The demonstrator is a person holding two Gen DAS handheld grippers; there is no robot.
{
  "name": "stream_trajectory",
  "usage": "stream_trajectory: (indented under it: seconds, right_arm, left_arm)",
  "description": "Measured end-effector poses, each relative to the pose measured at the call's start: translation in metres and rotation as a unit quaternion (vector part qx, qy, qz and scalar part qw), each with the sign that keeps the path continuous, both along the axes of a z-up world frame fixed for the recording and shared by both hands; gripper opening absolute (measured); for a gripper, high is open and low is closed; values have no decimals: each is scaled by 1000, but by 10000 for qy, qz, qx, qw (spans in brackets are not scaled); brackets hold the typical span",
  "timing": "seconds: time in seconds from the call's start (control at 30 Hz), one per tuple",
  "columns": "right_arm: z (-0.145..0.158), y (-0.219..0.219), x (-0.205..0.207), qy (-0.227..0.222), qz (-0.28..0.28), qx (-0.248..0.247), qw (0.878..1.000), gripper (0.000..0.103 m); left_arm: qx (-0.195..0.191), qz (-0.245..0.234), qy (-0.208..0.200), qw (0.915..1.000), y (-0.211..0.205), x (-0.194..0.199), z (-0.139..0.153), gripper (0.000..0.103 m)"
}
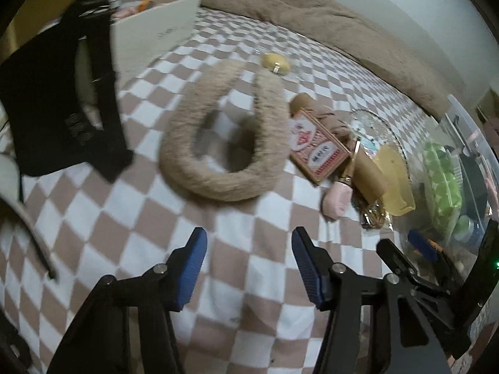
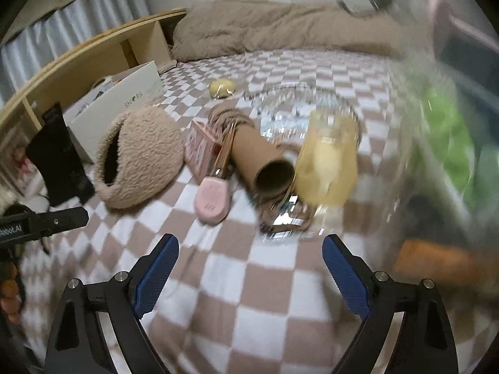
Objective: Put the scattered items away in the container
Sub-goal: 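Reach the right tool to the rope-wrapped cardboard tube and grasp it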
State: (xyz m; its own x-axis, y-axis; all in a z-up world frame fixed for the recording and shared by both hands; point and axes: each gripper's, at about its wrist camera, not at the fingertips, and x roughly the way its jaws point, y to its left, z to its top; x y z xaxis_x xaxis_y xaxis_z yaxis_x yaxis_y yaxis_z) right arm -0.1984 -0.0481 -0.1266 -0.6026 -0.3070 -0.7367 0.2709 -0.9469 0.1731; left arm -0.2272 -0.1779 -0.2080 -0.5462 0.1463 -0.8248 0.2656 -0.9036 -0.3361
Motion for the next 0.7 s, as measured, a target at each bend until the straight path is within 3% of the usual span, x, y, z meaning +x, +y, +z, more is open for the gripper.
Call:
stream_trajectory:
  seconds: [0.03,0.13,0.4,0.53,0.57,0.6,0.7]
  right_arm:
    - [1,-2,-3,65,65,118,9999,84]
    - [7,-12,-13,268,354,528,9976,75]
    - [17,-46,-39,981,1151,1940,9693,74]
    - [9,-55,-62,817,1457,2295,9589,71]
    - [5,-57,-68,735,1544,2377,9562,59]
    - [1,-59,-74,632,1617,2455,9537,53]
    - [-12,-59,-90,285,1679,2492,9533,51]
  left_arm:
    - [-2,-61,-5,10000,3,-4,-1,53]
    - [47,-161,-6,9999,7,-13,-4,53]
    - [-211,-459,177,9986,18,-28,-6,53]
    - [-163,-606,261,9977,21,-35,-5,53]
    - [-180,-650,280,9973,23,-37,-5,53]
    - [-191,-683,294,9970,25,-38,-5,53]
    - [-151,-784,300,9964,28,-43,-6,53]
